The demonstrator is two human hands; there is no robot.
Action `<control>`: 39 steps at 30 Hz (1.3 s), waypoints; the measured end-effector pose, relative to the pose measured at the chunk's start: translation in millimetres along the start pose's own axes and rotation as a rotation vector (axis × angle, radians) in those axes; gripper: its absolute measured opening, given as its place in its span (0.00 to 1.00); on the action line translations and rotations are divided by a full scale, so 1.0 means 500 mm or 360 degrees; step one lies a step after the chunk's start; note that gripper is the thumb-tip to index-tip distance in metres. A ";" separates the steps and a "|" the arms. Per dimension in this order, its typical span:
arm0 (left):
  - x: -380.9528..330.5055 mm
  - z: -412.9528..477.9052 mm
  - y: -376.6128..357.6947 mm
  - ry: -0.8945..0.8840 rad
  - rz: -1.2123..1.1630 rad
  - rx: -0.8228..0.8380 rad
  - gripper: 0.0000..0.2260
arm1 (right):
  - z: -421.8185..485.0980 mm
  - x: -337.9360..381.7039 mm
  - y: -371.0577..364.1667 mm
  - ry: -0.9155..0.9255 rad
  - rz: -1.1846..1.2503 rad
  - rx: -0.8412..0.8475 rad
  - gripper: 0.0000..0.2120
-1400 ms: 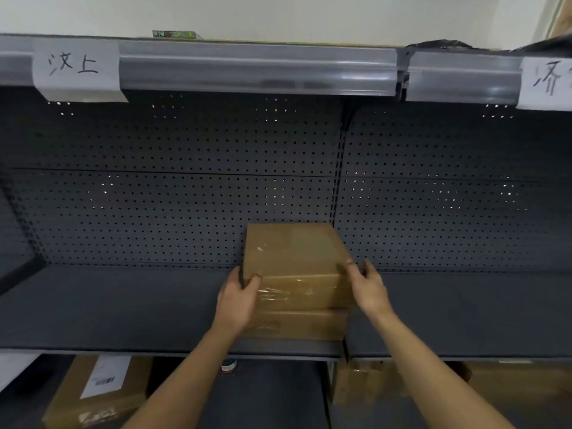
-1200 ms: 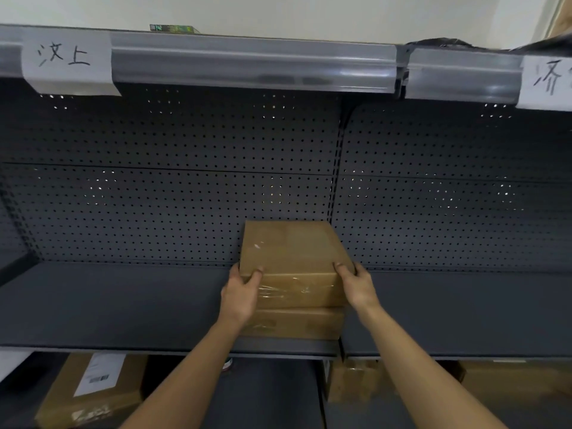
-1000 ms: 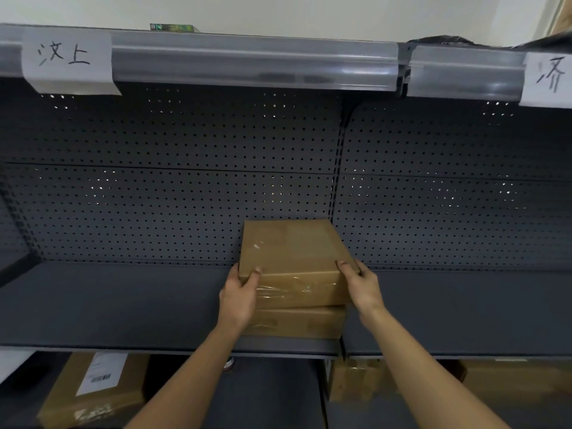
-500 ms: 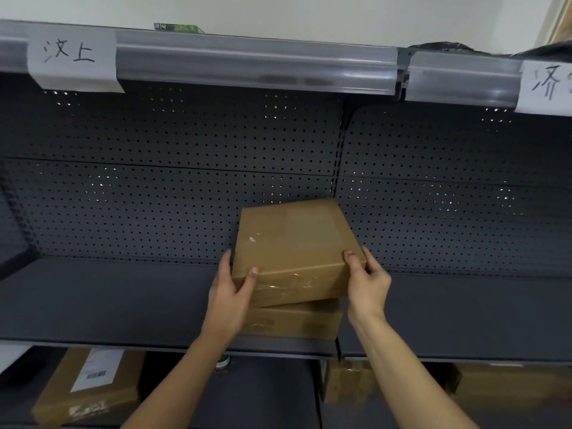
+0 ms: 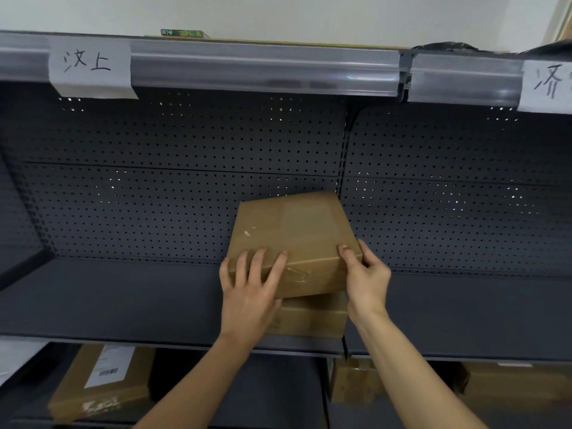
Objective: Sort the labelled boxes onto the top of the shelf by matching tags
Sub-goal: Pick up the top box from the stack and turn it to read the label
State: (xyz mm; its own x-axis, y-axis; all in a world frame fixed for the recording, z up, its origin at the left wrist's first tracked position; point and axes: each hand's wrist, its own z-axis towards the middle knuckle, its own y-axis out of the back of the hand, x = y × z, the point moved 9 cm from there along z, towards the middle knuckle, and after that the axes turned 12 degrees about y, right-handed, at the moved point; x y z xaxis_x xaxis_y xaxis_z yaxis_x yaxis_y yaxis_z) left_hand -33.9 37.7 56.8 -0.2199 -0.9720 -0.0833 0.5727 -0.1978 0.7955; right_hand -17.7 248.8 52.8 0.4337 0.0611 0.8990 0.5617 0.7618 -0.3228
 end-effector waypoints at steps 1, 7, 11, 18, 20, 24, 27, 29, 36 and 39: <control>0.001 -0.001 0.004 -0.0003 0.0004 -0.0029 0.42 | -0.002 0.006 -0.001 0.0008 0.0001 0.0021 0.27; 0.044 0.005 0.021 0.0202 -0.0185 -0.0131 0.43 | -0.015 0.045 0.004 0.0111 -0.0107 0.0186 0.24; 0.085 -0.001 0.030 0.0621 -0.0841 -0.0057 0.45 | -0.021 0.007 0.018 -0.0077 -0.0086 0.0193 0.23; 0.073 -0.034 -0.018 0.1239 -0.2237 0.0264 0.40 | -0.097 -0.104 -0.039 -0.0575 -0.0077 0.0534 0.22; 0.061 -0.044 -0.046 0.1381 -0.2471 0.0387 0.35 | -0.121 -0.116 -0.053 -0.0622 -0.0142 0.0634 0.17; 0.036 -0.056 -0.070 0.1496 -0.2736 0.0525 0.31 | -0.146 -0.129 -0.073 -0.0765 0.0093 0.0632 0.16; 0.029 -0.061 -0.074 0.1513 -0.2831 0.0546 0.29 | -0.144 -0.126 -0.077 -0.0790 0.0227 0.0586 0.17; 0.026 -0.061 -0.074 0.1501 -0.2875 0.0551 0.30 | -0.141 -0.127 -0.078 -0.0795 0.0321 0.0554 0.16; 0.015 -0.067 -0.070 0.1274 -0.2858 0.0745 0.39 | -0.124 -0.099 -0.069 -0.0629 0.0446 0.0509 0.16; 0.047 -0.069 -0.070 0.1269 -0.2859 0.0737 0.46 | -0.095 -0.071 -0.047 -0.0448 0.0277 0.0526 0.15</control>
State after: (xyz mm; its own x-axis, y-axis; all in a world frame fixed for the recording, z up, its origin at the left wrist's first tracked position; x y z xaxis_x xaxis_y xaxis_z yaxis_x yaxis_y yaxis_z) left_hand -31.8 17.5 6.1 0.2058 0.3984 -0.8938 -0.0908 -0.9016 -0.4228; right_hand -12.7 198.2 14.2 0.2681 0.3437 0.9000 0.2235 0.8865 -0.4051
